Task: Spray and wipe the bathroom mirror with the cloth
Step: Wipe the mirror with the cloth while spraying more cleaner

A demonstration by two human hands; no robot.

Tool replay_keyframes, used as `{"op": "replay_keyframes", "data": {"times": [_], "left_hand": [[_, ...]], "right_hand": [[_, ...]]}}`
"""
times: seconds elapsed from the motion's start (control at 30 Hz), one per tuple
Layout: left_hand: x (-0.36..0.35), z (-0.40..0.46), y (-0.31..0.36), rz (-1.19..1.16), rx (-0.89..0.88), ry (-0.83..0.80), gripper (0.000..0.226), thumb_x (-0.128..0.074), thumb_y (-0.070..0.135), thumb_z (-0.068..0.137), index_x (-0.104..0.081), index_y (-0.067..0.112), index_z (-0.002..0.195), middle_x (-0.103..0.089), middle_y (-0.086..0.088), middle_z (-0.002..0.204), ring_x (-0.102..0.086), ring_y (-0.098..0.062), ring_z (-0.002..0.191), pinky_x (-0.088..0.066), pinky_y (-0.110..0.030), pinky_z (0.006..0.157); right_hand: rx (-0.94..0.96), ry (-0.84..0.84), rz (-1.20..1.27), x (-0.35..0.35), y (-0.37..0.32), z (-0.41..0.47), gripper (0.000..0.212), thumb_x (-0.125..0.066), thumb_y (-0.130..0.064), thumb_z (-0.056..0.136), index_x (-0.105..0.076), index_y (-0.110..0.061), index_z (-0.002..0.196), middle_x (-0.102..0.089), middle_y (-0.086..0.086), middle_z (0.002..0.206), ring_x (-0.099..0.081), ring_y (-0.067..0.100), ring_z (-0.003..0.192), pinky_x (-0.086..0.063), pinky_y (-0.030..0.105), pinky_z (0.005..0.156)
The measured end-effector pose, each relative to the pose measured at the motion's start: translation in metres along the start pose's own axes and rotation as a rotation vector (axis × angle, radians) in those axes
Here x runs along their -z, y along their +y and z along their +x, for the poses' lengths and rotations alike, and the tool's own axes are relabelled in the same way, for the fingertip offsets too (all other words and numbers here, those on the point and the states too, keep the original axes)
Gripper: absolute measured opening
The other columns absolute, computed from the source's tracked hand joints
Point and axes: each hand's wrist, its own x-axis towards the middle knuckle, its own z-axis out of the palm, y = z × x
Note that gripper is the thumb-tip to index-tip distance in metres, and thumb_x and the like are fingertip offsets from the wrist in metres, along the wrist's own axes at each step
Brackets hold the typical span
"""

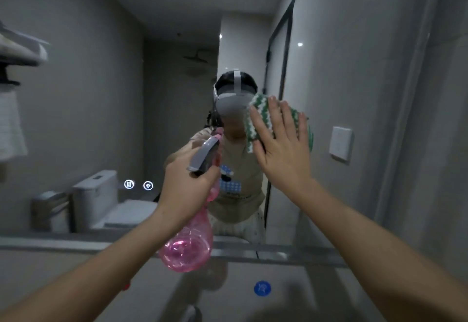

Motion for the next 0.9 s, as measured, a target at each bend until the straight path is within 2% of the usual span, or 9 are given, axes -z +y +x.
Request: {"op": "replay_keyframes", "data": {"times": [0.13, 0.3, 0.37, 0.57, 0.77, 0.9], "left_hand": [[0.000, -0.028, -0.018, -0.031, 0.007, -0.046, 0.032, -0.062, 0.002, 0.081, -0.065, 0.030, 0.096, -0.058, 0.013, 0.059, -0.048, 0.001, 0.054, -0.036, -0.009, 0.051], [-0.010, -0.057, -0.046, 0.033, 0.006, -0.137, 0.018, -0.064, 0.006, 0.083, -0.063, 0.022, 0.089, -0.057, 0.006, 0.069, -0.049, 0.001, 0.061, -0.036, -0.011, 0.057], [-0.018, -0.069, -0.055, 0.073, -0.018, -0.178, 0.019, -0.065, 0.008, 0.083, -0.060, 0.026, 0.088, -0.055, 0.010, 0.072, -0.050, 0.000, 0.064, -0.037, -0.010, 0.058], [-0.050, -0.090, -0.074, 0.042, -0.020, -0.256, 0.016, -0.064, 0.012, 0.083, -0.062, 0.020, 0.097, -0.059, 0.009, 0.080, -0.055, -0.006, 0.073, -0.041, -0.012, 0.062], [-0.087, -0.084, -0.066, 0.005, -0.026, -0.305, 0.018, -0.061, 0.017, 0.079, -0.062, 0.022, 0.096, -0.059, 0.010, 0.081, -0.056, -0.005, 0.074, -0.040, -0.012, 0.063], [-0.107, -0.054, -0.038, -0.064, -0.050, -0.281, 0.021, -0.059, 0.024, 0.077, -0.063, 0.020, 0.097, -0.062, 0.006, 0.078, -0.056, -0.009, 0.067, -0.045, -0.026, 0.060]], "right_hand": [[0.007, -0.038, -0.018, -0.007, -0.017, -0.046, 0.053, -0.033, -0.034, 0.098, -0.022, -0.027, 0.150, -0.017, 0.011, 0.156, -0.013, 0.027, 0.145, -0.010, 0.050, 0.116], [0.032, -0.102, -0.021, -0.014, -0.025, -0.103, 0.055, -0.035, -0.035, 0.098, -0.021, -0.028, 0.150, -0.017, 0.012, 0.156, -0.015, 0.029, 0.144, -0.014, 0.051, 0.115], [0.040, -0.131, -0.031, -0.016, -0.025, -0.128, 0.055, -0.035, -0.036, 0.098, -0.020, -0.028, 0.150, -0.015, 0.011, 0.157, -0.014, 0.029, 0.145, -0.015, 0.051, 0.115], [0.088, -0.169, -0.072, -0.024, 0.002, -0.185, 0.058, -0.039, -0.037, 0.096, -0.019, -0.030, 0.150, -0.014, 0.010, 0.158, -0.016, 0.028, 0.144, -0.019, 0.050, 0.114], [0.158, -0.135, -0.115, -0.019, 0.051, -0.193, 0.062, -0.040, -0.037, 0.096, -0.014, -0.029, 0.151, -0.012, 0.008, 0.158, -0.017, 0.028, 0.144, -0.020, 0.050, 0.113], [0.073, -0.059, -0.126, -0.007, 0.093, -0.162, 0.052, -0.032, -0.038, 0.100, -0.019, -0.028, 0.149, -0.024, 0.012, 0.154, -0.023, 0.029, 0.141, -0.023, 0.050, 0.112]]}}
